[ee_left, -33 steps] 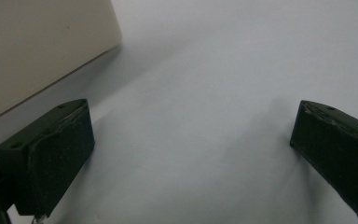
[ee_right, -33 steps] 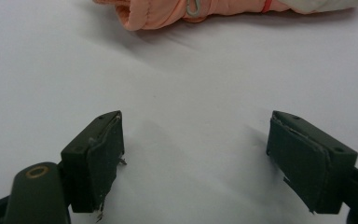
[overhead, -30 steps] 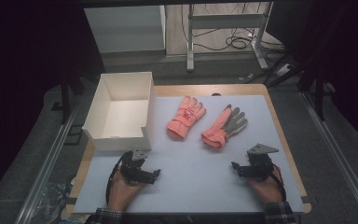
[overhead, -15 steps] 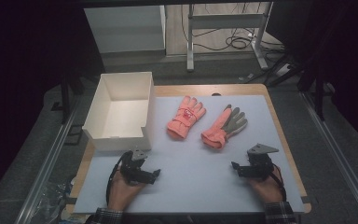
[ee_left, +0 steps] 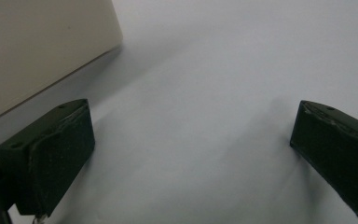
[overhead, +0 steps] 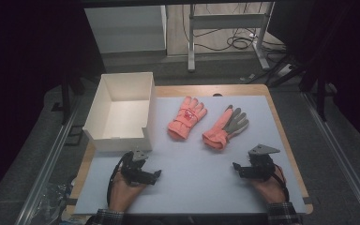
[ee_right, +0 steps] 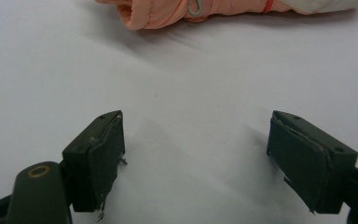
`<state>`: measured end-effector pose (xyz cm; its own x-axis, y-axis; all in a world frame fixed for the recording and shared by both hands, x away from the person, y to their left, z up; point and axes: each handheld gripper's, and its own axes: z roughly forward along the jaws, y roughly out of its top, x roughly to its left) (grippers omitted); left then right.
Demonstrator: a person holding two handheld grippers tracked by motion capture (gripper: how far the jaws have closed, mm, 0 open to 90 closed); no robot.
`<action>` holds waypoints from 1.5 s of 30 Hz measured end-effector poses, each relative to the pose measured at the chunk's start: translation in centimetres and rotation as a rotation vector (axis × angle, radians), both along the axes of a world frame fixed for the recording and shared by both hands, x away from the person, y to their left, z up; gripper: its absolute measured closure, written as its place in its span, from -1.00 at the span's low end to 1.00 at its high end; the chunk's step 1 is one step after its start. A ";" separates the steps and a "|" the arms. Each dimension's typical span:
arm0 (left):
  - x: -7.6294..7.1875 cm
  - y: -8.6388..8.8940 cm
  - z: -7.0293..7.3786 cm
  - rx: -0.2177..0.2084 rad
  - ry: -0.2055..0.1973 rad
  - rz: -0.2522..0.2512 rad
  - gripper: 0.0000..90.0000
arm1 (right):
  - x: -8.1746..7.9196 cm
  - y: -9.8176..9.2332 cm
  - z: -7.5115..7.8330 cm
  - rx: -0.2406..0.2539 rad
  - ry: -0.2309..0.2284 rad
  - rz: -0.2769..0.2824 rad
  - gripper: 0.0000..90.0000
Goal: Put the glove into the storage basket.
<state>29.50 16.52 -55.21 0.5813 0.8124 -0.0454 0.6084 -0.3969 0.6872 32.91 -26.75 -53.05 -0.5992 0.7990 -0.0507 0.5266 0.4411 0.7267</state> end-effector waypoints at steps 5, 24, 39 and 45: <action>0.0 0.0 0.0 0.000 0.000 0.000 -1.00 | -0.1 0.0 0.2 0.014 0.014 -0.009 -0.48; 0.0 0.0 0.0 0.000 0.001 0.000 -1.00 | 2.3 3.4 3.5 0.063 0.028 0.112 0.35; 0.0 0.0 0.0 0.001 -0.001 -0.001 -1.00 | 4.6 5.4 2.6 -0.015 0.007 0.049 0.37; 0.0 0.0 0.0 -0.001 0.000 -0.001 -1.00 | 4.4 3.5 2.9 -0.036 0.000 0.014 0.37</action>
